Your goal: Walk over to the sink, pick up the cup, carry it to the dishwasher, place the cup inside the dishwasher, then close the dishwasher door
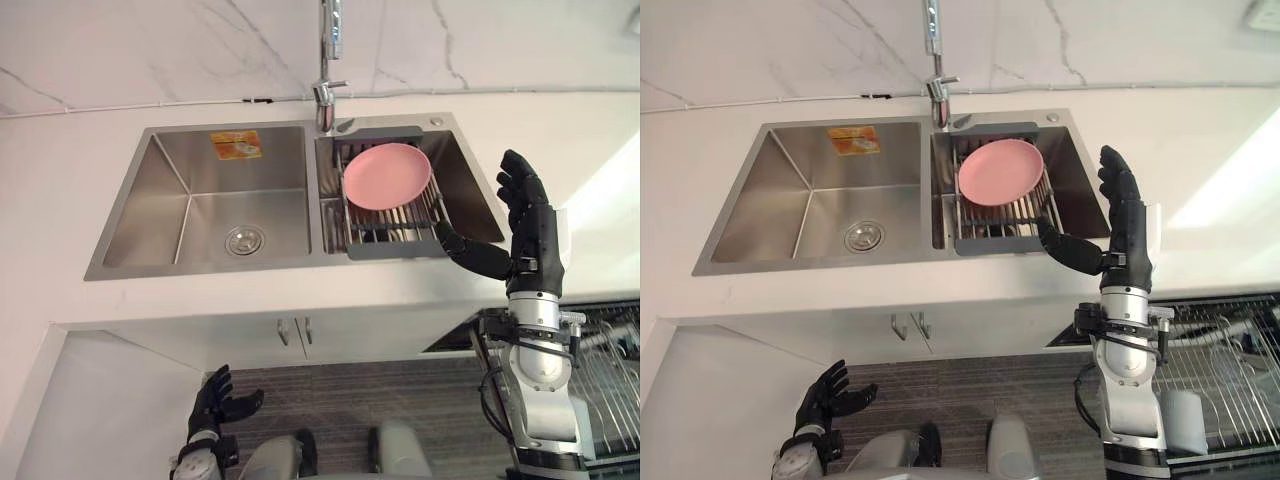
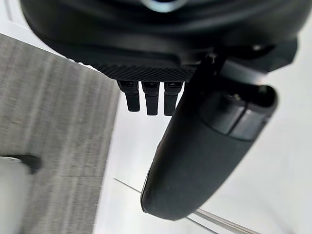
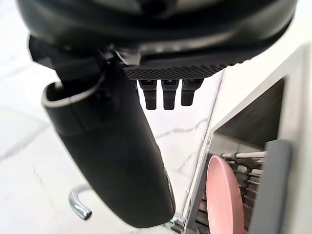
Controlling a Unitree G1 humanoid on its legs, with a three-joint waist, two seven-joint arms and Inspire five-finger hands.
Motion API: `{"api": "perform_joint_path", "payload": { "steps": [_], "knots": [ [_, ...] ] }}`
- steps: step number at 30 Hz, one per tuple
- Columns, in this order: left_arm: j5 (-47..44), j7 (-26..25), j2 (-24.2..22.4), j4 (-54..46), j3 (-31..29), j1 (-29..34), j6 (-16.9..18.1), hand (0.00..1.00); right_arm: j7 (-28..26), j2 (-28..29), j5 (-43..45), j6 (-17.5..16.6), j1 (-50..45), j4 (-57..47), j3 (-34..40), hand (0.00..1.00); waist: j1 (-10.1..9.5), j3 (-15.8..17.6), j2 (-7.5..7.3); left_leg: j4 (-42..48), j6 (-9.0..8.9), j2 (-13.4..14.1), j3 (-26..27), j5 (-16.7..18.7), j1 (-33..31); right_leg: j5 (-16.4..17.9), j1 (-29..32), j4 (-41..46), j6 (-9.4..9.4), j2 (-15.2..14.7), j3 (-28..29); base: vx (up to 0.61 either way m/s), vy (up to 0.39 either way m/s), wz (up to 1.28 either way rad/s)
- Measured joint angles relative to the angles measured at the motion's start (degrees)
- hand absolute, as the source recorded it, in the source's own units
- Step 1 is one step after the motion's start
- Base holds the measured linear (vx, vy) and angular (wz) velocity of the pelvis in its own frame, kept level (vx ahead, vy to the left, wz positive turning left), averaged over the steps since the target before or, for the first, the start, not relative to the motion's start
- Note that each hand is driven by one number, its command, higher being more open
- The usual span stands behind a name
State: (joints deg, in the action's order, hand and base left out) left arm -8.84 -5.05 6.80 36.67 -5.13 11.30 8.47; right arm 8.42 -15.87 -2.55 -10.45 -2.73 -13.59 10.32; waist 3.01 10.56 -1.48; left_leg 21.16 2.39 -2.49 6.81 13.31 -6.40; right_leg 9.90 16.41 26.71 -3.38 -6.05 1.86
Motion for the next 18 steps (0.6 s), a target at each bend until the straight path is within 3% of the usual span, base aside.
{"api": "perform_joint_path", "payload": {
  "steps": [3, 7, 8, 10, 12, 13, 18],
  "knots": [
    [0.7, 0.1, -1.5, 1.1, 1.1, 0.3, 0.2, 0.9, -1.0, -2.1, -0.8, 0.3, -0.5, 0.7, 0.1, 0.9, 0.12, -1.8, 2.47, 1.2, -1.57, 3.1, -1.6, 0.9, 0.6, -0.3, -4.2, -3.6, 0.64, 2.3, -2.8, 0.34, -0.156, 0.37],
    [2.1, 0.2, -2.5, 1.1, 1.2, 0.6, 0.1, 0.9, -1.7, -2.8, -2.8, 0.3, -3.6, 0.3, 0.4, 0.9, -0.5, -1.7, 2.54, 15.7, -4.86, 7.2, -1.0, 0.7, -2.5, -1.4, -13.4, -11.1, 2.4, 4.6, -4.9, 0.25, -0.098, 0.14],
    [2.1, -0.1, -2.9, 1.5, 1.0, 1.3, -0.1, 0.9, -1.7, -2.9, -3.9, 0.3, -3.8, -0.1, 0.3, 0.9, -0.75, -1.8, 2.63, 16.9, -5.15, 7.7, -0.7, 2.1, -2.8, -1.4, -14.8, -12.0, 2.41, 4.5, -4.5, 0.19, 0.035, -0.16],
    [2.2, 0.3, -3.0, 1.6, 1.1, 2.3, -0.2, 0.9, -1.4, -3.2, -5.5, 0.3, -3.8, -1.0, 0.4, 0.9, -0.92, -1.8, 2.89, 8.7, -5.22, 8.0, -1.7, 2.4, -4.0, -1.3, -15.1, -12.1, 2.35, 3.9, -3.3, 0.15, 0.1, -0.23],
    [2.2, 0.2, -2.7, 1.9, 1.1, 2.7, -0.2, 0.9, -1.4, -3.1, -6.8, 0.3, -4.2, -0.9, 0.5, 0.9, -1.07, -2.0, 3.4, -0.1, -4.8, 8.0, -2.8, -4.6, -2.6, -0.7, -15.3, -12.3, 1.1, 4.3, -2.1, 0.12, 0.167, -0.12],
    [2.3, 0.2, -2.2, 1.9, 1.2, 2.8, -0.3, 0.9, -1.7, -3.1, -8.4, 0.4, -5.1, -0.9, 0.5, 0.9, -0.98, -2.3, 2.74, -3.5, -4.06, 6.0, -2.5, -5.9, -0.7, -0.9, -15.8, -13.8, 0.74, 2.8, -0.1, 0.11, 0.2, 0.01],
    [3.4, 0.2, -2.2, 1.9, 1.2, 3.4, -0.3, 0.9, -1.7, -3.3, -11.2, 0.4, -5.8, -0.9, 0.5, 0.9, -0.55, -2.4, 2.84, -7.0, -2.7, 3.9, -1.2, -6.8, 1.5, -1.2, -17.4, -17.2, -0.89, 1.0, 2.9, 0.03, 0.103, -0.06]
  ]
}}
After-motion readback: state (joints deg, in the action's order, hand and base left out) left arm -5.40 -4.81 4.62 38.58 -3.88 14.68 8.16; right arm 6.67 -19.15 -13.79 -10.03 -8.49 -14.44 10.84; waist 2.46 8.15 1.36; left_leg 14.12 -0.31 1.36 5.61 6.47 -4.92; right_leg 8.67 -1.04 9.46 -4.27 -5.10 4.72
